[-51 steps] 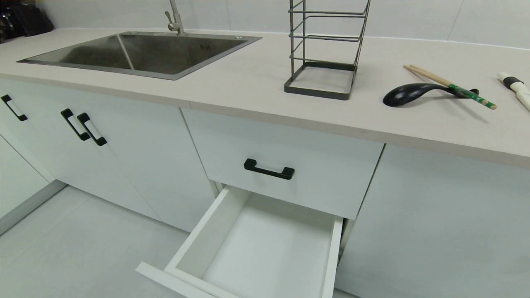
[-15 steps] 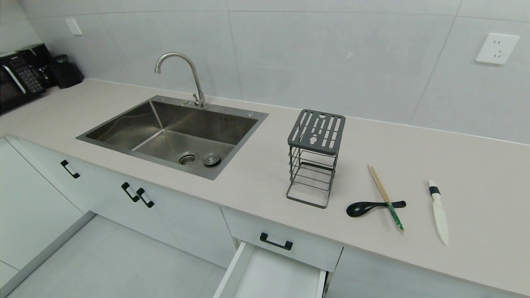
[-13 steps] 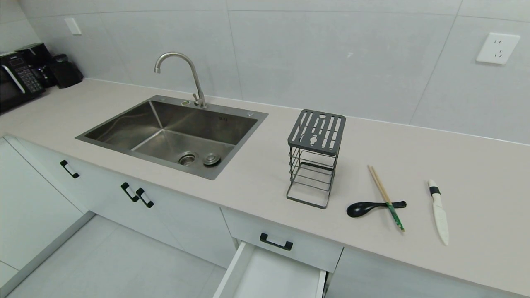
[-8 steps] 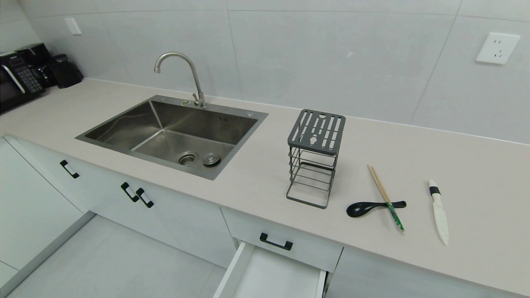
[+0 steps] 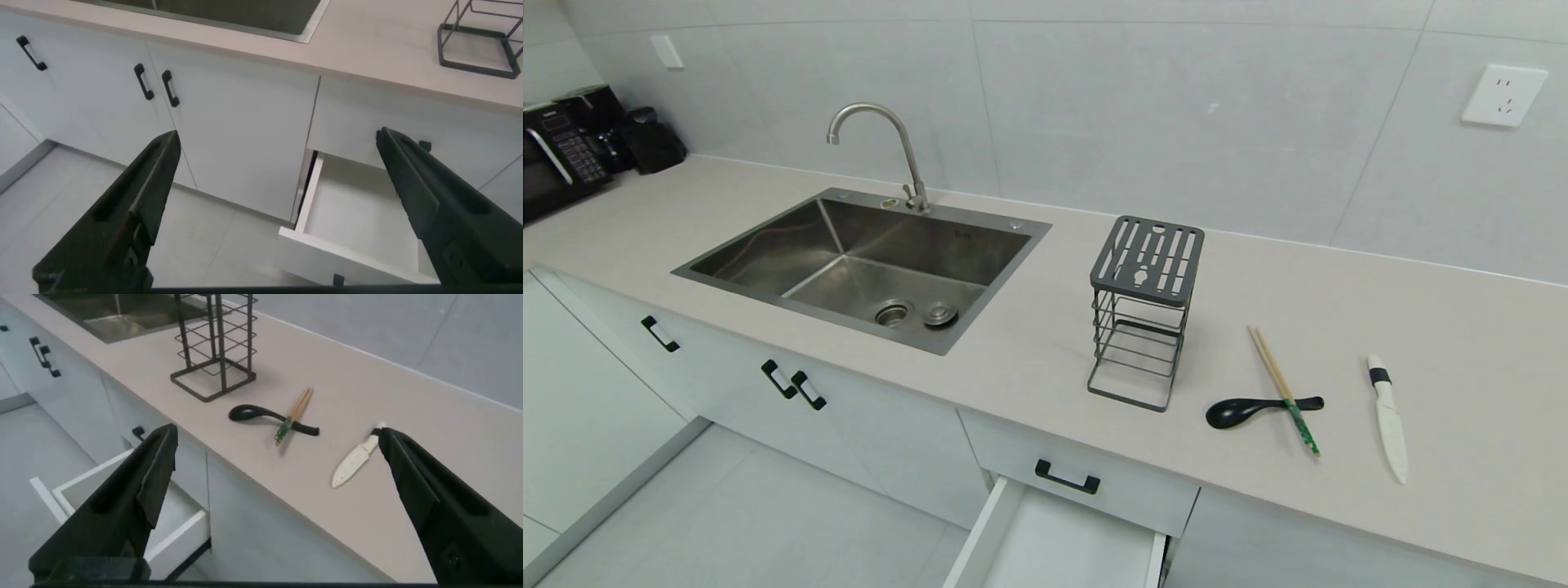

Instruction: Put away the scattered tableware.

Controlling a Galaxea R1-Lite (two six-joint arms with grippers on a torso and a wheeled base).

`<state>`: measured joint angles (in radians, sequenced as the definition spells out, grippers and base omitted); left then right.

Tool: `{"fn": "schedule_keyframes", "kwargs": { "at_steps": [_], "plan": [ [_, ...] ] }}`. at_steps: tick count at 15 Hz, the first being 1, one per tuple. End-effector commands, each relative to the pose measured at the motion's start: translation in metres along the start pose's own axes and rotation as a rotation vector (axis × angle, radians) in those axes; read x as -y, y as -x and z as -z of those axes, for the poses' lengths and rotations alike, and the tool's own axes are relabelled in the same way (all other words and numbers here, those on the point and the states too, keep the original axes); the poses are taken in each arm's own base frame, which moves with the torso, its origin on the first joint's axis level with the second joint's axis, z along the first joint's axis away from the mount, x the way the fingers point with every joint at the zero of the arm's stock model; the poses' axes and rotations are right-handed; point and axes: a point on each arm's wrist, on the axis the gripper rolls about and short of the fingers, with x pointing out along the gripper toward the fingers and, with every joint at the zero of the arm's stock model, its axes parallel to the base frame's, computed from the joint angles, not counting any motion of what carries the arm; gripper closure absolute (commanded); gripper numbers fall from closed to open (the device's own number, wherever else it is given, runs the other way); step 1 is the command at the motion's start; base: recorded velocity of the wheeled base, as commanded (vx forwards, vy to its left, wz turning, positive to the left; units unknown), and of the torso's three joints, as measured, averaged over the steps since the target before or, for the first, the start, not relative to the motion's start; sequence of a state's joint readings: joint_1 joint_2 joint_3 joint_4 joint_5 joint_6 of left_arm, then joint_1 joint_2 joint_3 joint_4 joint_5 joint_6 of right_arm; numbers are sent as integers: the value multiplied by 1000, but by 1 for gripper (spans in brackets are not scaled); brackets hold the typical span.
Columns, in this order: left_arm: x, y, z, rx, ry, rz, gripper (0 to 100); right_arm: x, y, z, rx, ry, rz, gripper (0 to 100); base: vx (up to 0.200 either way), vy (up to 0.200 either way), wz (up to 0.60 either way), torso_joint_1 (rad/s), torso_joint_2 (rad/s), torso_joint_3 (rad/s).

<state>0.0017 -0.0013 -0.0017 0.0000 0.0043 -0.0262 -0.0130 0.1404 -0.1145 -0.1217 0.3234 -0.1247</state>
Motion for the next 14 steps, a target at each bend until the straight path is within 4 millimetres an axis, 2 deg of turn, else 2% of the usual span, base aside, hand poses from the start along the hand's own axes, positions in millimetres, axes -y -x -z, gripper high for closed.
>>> {"fn": "schedule_keyframes", "kwargs": {
  "at_steps": [1,2,3,4,7,14],
  "plan": [
    [0,0,0,-1,1,0,0,22,-46,-40,-218,-97,19,0,0,0,0,0,0,0],
    [0,0,0,-1,0,0,0,24,-55,-35,-280,-108,5,0,0,0,0,0,0,0],
    [0,0,0,-1,0,0,0,24,-55,-35,-280,-108,5,0,0,0,0,0,0,0],
    [0,0,0,-1,1,0,0,29,-75,-27,-390,-102,-34,0,0,0,0,0,0,0],
    [0,0,0,-1,1,0,0,31,-101,-14,-494,-111,-121,0,0,0,0,0,0,0],
    [0,0,0,-1,0,0,0,24,-133,5,-649,-19,-230,0,0,0,0,0,0,0]
  ]
}}
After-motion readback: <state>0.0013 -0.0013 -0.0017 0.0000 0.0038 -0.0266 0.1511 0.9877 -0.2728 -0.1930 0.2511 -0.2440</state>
